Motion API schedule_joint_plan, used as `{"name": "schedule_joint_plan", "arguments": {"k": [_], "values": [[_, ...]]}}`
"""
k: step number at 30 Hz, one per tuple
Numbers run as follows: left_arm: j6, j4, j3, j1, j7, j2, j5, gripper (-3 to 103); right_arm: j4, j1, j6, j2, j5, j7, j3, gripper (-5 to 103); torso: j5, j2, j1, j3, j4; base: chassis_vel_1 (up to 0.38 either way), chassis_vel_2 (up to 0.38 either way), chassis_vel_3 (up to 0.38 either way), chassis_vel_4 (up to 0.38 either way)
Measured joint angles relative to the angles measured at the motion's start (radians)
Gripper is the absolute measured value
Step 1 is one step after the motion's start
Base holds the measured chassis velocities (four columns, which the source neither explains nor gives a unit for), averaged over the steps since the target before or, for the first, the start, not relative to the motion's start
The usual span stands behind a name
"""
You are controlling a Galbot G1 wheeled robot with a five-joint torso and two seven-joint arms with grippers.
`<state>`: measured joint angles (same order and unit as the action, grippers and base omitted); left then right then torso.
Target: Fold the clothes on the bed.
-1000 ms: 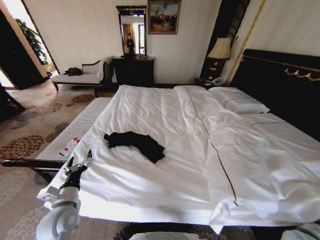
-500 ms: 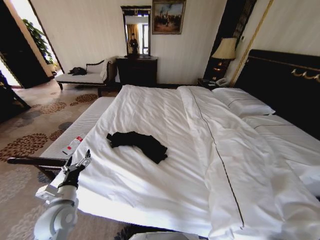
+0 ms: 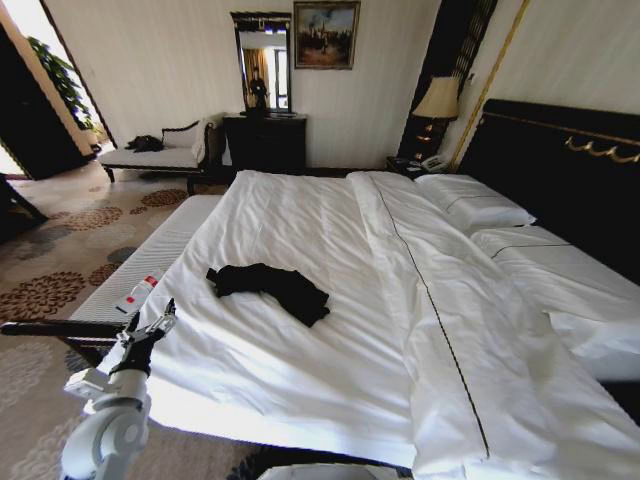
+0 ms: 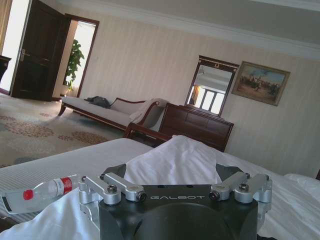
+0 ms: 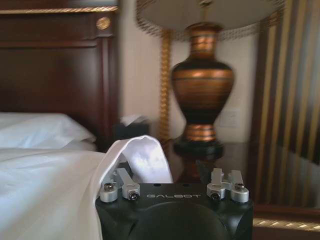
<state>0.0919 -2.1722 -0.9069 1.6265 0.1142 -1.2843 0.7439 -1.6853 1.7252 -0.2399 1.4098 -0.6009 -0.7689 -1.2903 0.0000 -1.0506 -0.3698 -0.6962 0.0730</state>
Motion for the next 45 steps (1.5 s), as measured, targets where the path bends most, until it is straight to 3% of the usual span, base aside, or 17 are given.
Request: {"name": "schedule_joint_plan", "arguments": {"k": [3, 4, 6, 15, 21, 22, 23, 24, 26, 29, 33, 35, 38, 39, 42, 44, 45], "values": [[0.0, 0.007, 0.006, -0.008, 0.0, 0.006, 0.001, 100, -0.077, 0.023, 0.034, -0.005, -0.015, -0.066, -0.056, 84, -0.0002, 0.0, 0.0, 0.0, 0.001, 0.0, 0.0, 0.0, 0.0], [0.0, 0.007, 0.006, -0.008, 0.0, 0.006, 0.001, 100, -0.077, 0.023, 0.034, -0.005, -0.015, -0.066, -0.056, 84, -0.0002, 0.0, 0.0, 0.0, 0.001, 0.0, 0.0, 0.0, 0.0], [0.0, 0.019, 0.008, -0.014, 0.0, 0.01, 0.002, 100, -0.123, 0.037, 0.054, -0.013, -0.018, -0.094, -0.091, 95, -0.0002, 0.0, 0.0, 0.0, 0.0005, 0.0, 0.0, 0.0, 0.0], [0.002, 0.041, 0.011, -0.03, 0.0, 0.01, 0.005, 100, -0.122, 0.031, 0.086, -0.017, 0.019, -0.159, -0.125, 100, -0.0001, 0.0, 0.0, 0.0, 0.0008, 0.0, 0.0, 0.0, 0.0], [0.006, 0.042, 0.011, -0.03, 0.0, 0.008, 0.0, 100, -0.108, 0.034, 0.133, -0.029, -0.012, -0.194, -0.126, 100, 0.0, 0.0, 0.0, 0.0, 0.0002, 0.0, 0.0, 0.0, 0.0], [0.006, 0.042, 0.011, -0.029, 0.0, 0.006, -0.003, 100, -0.117, 0.042, 0.17, -0.032, -0.073, -0.214, -0.125, 100, 0.0, 0.0, 0.0, 0.0, 0.0003, 0.0, 0.0, 0.0, 0.0], [0.006, 0.041, 0.012, -0.027, -0.001, 0.002, -0.008, 100, -0.15, 0.059, 0.241, -0.038, -0.218, -0.264, -0.119, 100, 0.0001, 0.0, 0.0, 0.0, 0.0005, 0.0, 0.0, 0.0, 0.0], [0.006, 0.041, 0.012, -0.027, -0.001, 0.002, -0.008, 100, -0.15, 0.059, 0.241, -0.038, -0.218, -0.264, -0.119, 100, 0.0001, 0.0, 0.0, 0.0, 0.0005, 0.0, 0.0, 0.0, 0.0], [0.006, 0.04, 0.014, -0.025, -0.001, -0.004, -0.015, 100, -0.185, 0.066, 0.298, -0.047, -0.36, -0.314, -0.116, 100, 0.0, 0.0, 0.0, 0.0, 0.0003, 0.0, 0.0, 0.0, 0.0], [0.007, 0.033, 0.015, -0.022, -0.001, -0.014, -0.02, 100, -0.192, 0.057, 0.3, -0.051, -0.347, -0.311, -0.116, 100, 0.0, 0.0, 0.0, 0.0, 0.0001, 0.0, 0.0, 0.0, 0.0], [0.007, 0.016, 0.014, -0.01, -0.001, -0.031, -0.025, 100, -0.228, 0.047, 0.221, -0.054, -0.159, -0.206, -0.102, 100, 0.0002, 0.0, 0.0, 0.0, 0.0004, 0.0, 0.0, 0.0, 0.0], [0.007, 0.01, 0.011, -0.005, -0.001, -0.035, -0.026, 100, -0.247, 0.048, 0.205, -0.055, -0.136, -0.176, -0.096, 100, 0.0, 0.0, 0.0, 0.0, 0.0003, 0.0, 0.0, 0.0, 0.0], [0.008, -0.018, 0.004, 0.021, 0.002, -0.047, -0.025, 100, -0.336, 0.061, 0.127, -0.066, -0.069, 0.029, -0.052, 100, -0.0003, 0.0, 0.0, 0.0, 0.0003, 0.0, 0.0, 0.0, 0.0], [0.008, -0.018, 0.004, 0.021, 0.002, -0.047, -0.025, 100, -0.336, 0.061, 0.127, -0.066, -0.069, 0.029, -0.052, 100, -0.0003, 0.0, 0.0, 0.0, 0.0003, 0.0, 0.0, 0.0, 0.0], [0.017, -0.055, 0.006, 0.053, 0.006, -0.06, -0.017, 100, -0.391, 0.056, 0.087, -0.095, -0.044, 0.224, 0.024, 100, -0.0001, 0.0, 0.0, 0.0, 0.0003, 0.0, 0.0, 0.0, 0.0], [0.018, -0.067, 0.009, 0.063, 0.006, -0.065, -0.016, 100, -0.403, 0.05, 0.084, -0.103, -0.044, 0.267, 0.05, 100, -0.0001, 0.0, 0.0, 0.0, 0.0002, 0.0, 0.0, 0.0, 0.0], [0.018, -0.088, 0.017, 0.085, 0.006, -0.073, -0.017, 100, -0.418, 0.035, 0.084, -0.117, -0.041, 0.328, 0.097, 100, 0.0001, 0.0, 0.0, 0.0, 0.0003, 0.0, 0.0, 0.0, 0.0]]}}
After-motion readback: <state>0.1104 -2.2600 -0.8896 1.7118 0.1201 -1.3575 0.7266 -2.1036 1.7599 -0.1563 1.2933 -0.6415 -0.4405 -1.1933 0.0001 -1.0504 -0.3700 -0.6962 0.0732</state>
